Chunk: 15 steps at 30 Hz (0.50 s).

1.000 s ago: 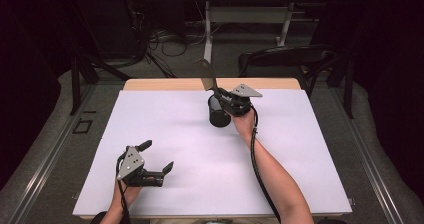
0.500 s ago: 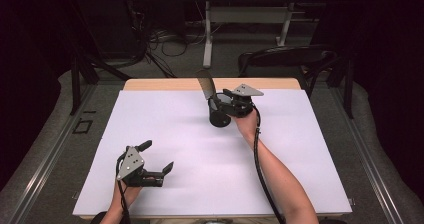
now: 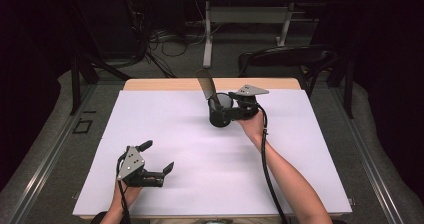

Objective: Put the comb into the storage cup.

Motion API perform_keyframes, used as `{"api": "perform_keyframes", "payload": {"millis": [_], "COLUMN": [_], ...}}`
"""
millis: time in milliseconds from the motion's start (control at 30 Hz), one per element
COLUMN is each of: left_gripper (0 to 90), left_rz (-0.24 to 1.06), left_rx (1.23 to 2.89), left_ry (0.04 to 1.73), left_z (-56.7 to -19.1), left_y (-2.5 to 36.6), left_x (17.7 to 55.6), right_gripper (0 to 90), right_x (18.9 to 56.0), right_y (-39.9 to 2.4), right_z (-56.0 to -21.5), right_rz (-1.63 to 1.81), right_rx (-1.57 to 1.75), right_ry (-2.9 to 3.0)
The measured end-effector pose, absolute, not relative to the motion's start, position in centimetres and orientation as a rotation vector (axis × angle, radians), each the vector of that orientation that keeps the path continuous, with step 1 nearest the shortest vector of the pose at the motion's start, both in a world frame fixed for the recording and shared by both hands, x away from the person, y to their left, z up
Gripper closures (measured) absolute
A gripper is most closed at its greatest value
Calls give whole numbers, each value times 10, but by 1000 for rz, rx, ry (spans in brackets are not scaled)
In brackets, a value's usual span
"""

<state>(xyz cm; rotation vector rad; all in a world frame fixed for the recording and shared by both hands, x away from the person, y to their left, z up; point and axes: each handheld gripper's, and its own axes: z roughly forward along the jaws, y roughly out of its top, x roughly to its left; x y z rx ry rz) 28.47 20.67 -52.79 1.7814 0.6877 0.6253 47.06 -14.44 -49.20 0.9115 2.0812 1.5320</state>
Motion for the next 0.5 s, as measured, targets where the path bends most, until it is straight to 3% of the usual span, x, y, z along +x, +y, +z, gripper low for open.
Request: {"api": "perform_keyframes", "payload": {"millis": [500], "left_gripper": [2], "left_rz": [628], "left_rx": [1784], "left_ry": [693], "left_z": [-528], "left_y": [206], "left_x": [284], "right_gripper": [95], "right_x": [447], "right_y": [-165], "right_z": [-484], "right_rz": [1516], "right_rx": [946], "right_ry": [2143]}}
